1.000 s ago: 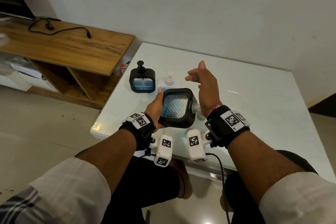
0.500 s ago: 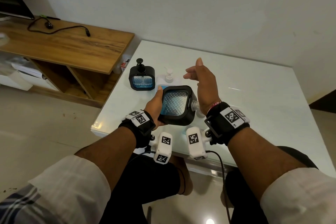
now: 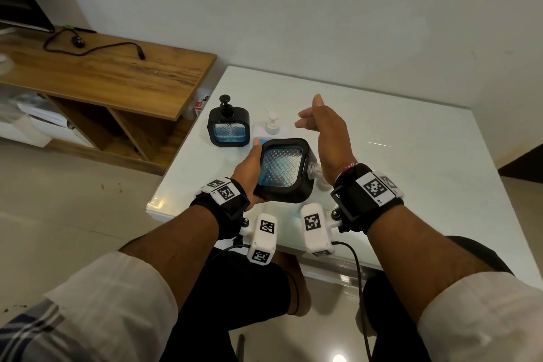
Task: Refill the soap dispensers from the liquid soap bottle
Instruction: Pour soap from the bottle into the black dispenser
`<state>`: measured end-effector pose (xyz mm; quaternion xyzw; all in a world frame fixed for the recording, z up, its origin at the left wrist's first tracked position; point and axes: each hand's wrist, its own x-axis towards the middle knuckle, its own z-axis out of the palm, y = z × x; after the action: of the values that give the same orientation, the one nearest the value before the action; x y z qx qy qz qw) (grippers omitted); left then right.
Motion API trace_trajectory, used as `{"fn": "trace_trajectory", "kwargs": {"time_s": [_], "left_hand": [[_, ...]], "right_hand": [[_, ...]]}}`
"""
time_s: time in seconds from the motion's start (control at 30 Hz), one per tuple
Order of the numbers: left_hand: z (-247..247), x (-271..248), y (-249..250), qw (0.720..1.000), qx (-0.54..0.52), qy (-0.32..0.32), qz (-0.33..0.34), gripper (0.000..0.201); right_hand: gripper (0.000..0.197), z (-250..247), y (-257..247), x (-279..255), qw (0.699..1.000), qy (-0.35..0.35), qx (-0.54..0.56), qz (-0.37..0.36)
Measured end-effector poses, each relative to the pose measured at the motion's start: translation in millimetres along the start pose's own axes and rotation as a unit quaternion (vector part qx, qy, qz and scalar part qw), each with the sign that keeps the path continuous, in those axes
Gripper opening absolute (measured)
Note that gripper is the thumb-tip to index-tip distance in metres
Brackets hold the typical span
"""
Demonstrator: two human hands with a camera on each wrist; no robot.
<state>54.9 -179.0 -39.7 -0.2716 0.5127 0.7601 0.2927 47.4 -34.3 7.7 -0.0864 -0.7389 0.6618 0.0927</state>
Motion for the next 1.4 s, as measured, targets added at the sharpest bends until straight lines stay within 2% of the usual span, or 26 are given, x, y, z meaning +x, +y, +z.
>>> {"fn": "trace_trajectory", "kwargs": {"time_s": [0.2, 0.37, 0.5, 0.67, 0.83, 1.0, 1.1, 1.4], "left_hand": [[0.7, 1.7, 0.0, 1.0, 0.012, 0.008, -0.002, 0.072], [-1.4, 2.0, -0.9, 1.0, 0.005, 0.003, 0.0, 0.072], [-1.1, 3.1, -0.3, 1.0, 0.003, 0.002, 0.002, 0.069], [-1.3, 4.2, -0.4, 1.0, 0.0, -0.005, 0.006, 0.059], [-2.5, 6.1, -2.3, 1.0, 0.001, -0.007, 0.0, 0.07], [-1.8, 9.0, -2.3, 1.0, 0.005, -0.002, 0.007, 0.068], [-1.7, 8.5, -1.9, 1.0, 0.005, 0.0, 0.008, 0.066], [-1.7, 6.5, -0.5, 1.0, 0.009, 0.002, 0.009, 0.068]], "right_hand": [[0.047, 1.0, 4.6, -0.8, 0.999, -0.012, -0.046, 0.002], [0.055, -1.2, 1.2, -0.6, 0.999, 0.006, 0.024, 0.032], [0.056, -0.6, 0.5, -0.3, 0.999, 0.012, 0.027, 0.013], [0.052, 3.6, 6.4, -4.7, 0.999, -0.017, -0.041, -0.032], [0.052, 0.2, 1.2, -3.3, 1.0, 0.01, 0.022, -0.016], [0.049, 1.1, 3.6, -5.4, 0.999, -0.02, -0.035, -0.027], [0.056, 3.2, 6.1, -6.6, 0.997, -0.038, -0.061, -0.028], [0.053, 0.9, 1.9, -3.8, 0.999, 0.004, -0.019, -0.028]]}}
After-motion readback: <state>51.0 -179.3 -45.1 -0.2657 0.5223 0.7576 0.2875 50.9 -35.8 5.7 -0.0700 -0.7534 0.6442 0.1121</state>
